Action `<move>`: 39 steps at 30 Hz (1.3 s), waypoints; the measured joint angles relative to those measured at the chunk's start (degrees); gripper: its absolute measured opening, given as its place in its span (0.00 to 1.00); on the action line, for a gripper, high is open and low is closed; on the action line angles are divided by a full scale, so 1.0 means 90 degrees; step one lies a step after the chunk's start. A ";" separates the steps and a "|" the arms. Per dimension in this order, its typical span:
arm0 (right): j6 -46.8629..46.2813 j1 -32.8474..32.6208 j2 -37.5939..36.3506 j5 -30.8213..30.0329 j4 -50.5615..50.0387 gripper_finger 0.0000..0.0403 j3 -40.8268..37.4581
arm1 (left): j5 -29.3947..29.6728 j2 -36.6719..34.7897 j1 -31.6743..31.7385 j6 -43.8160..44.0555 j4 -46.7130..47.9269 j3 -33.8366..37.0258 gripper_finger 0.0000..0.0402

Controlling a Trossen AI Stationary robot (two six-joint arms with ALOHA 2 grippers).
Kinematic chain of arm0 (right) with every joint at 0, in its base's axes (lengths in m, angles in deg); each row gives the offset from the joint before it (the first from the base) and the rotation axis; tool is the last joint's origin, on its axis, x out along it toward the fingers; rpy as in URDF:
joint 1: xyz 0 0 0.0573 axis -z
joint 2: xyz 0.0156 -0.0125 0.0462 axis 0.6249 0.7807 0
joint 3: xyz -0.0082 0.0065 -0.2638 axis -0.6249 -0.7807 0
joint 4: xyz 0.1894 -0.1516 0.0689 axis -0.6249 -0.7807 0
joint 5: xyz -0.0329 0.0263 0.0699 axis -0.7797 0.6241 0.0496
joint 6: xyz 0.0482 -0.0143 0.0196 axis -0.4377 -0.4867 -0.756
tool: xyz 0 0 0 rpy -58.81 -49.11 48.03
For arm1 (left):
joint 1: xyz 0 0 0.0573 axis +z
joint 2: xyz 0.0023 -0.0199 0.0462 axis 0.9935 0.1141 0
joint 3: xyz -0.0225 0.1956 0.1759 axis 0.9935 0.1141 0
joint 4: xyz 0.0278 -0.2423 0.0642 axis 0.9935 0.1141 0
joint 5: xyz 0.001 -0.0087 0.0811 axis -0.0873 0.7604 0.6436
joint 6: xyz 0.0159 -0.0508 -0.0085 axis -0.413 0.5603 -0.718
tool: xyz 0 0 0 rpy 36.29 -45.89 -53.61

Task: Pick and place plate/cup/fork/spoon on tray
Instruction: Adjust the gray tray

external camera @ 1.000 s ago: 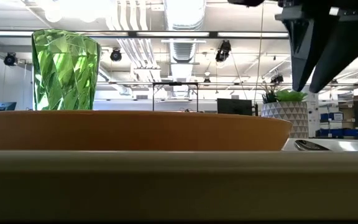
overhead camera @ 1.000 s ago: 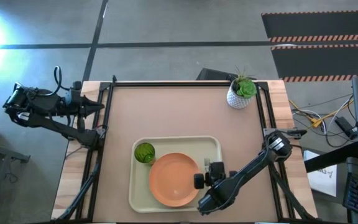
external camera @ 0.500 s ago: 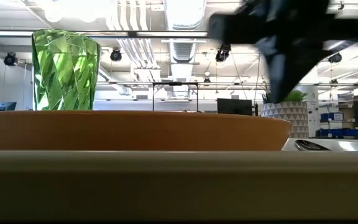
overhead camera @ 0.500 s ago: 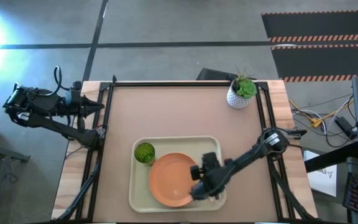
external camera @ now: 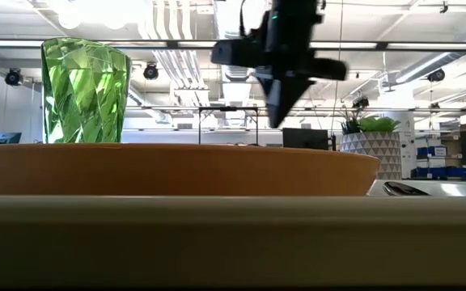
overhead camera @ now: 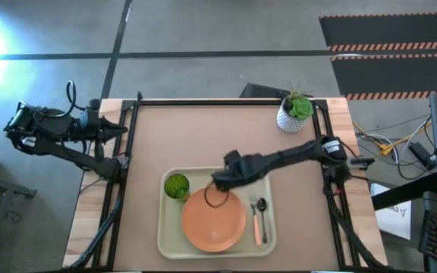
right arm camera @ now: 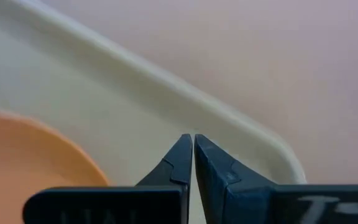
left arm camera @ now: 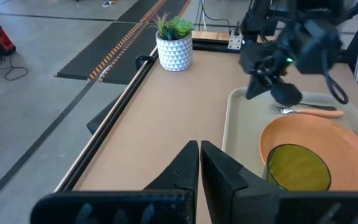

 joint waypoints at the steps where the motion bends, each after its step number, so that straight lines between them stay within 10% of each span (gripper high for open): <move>1: 0.0259 0.0130 -0.0029 0.0007 0.0175 0.02 0.0000 | 0.0000 0.0002 0.0000 0.0003 -0.0002 0.0000 0.00; 39: 0.1382 0.0919 0.0462 0.1643 0.3965 0.02 -0.1661 | 0.0000 0.0001 0.0002 0.0022 0.0180 0.0002 0.00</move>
